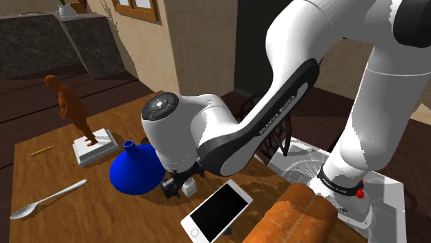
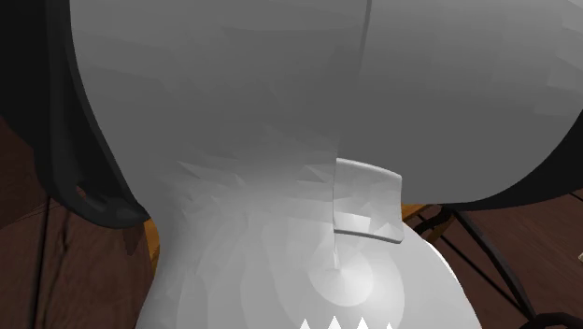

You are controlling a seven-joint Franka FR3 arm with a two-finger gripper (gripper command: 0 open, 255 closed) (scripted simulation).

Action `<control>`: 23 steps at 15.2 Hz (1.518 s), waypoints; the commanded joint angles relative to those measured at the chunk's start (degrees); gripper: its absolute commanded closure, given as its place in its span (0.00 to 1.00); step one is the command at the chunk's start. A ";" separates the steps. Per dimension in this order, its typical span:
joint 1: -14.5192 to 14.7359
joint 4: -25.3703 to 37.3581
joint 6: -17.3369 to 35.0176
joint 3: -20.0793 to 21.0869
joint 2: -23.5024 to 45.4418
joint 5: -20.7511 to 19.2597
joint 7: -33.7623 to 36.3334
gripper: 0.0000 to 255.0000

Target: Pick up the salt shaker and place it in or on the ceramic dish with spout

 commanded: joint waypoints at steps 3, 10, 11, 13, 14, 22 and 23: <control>0.06 -0.16 0.26 -0.07 0.16 -0.23 0.18 0.00; 0.05 -0.15 0.25 -0.07 0.15 -0.22 0.17 1.00; 0.06 -0.15 0.24 -0.07 0.16 -0.22 0.18 1.00; 0.06 -0.14 0.25 -0.08 0.18 -0.25 0.18 1.00; 0.06 -0.13 0.24 -0.08 0.18 -0.24 0.18 1.00; -1.24 1.45 -3.20 1.15 -3.84 4.31 -3.36 1.00; -1.40 1.77 -3.81 1.27 -4.47 5.01 -3.92 1.00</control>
